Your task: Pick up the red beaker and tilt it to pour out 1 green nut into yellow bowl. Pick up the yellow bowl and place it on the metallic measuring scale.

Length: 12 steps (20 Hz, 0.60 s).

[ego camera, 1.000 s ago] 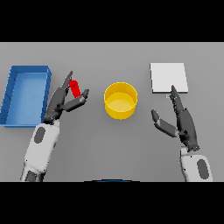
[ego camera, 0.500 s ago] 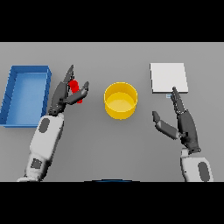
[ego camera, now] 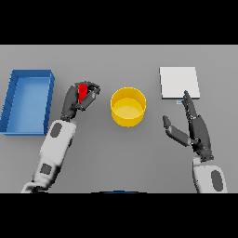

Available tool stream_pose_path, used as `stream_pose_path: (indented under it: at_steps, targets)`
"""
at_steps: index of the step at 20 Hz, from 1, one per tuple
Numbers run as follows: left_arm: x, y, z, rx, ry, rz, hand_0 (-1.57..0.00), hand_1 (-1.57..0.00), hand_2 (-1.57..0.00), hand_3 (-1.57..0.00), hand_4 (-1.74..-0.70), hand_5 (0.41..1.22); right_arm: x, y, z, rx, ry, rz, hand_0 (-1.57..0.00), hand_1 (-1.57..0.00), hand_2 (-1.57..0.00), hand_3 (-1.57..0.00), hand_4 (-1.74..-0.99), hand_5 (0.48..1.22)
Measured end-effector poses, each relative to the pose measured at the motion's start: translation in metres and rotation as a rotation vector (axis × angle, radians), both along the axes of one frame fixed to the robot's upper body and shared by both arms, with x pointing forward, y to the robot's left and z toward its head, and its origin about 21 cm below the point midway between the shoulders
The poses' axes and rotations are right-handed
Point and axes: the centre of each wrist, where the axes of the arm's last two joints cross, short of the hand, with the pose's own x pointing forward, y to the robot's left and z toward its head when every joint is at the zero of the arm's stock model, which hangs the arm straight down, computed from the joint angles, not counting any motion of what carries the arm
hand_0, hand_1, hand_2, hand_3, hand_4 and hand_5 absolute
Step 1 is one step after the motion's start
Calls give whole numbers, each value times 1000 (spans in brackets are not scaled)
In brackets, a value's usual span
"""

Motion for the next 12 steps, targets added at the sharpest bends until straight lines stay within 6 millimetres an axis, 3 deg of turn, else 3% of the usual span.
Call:
stream_pose_path:
  at_steps: [3, 6, 9, 12]
  targets:
    - [-2, -2, -1, -2, 0, -12, -1400, -1406, -1419, -1357, -1542, 1174, 0, 2, -1, 15, 5, 7, 1, 1, 1, 1, -1255, 644]
    - [1, -2, 2, -81, -32, -19, -1483, -1486, -1493, -1462, -1639, 1157, -2, 1, -5, 11, -4, 10, 1, 1, 1, 1, -1248, 645]
    - [4, 0, 19, -173, -79, -48, -1526, -1528, -1531, -1515, -1689, 1140, -1, -1, -3, -1, 0, 3, 1, 1, 1, 1, -1236, 644]
    - [8, 7, 36, -150, -89, -54, -1548, -1549, -1551, -1542, -1714, 1132, -6, -1, -4, -4, -6, 8, 1, 1, 1, 1, -1227, 647]
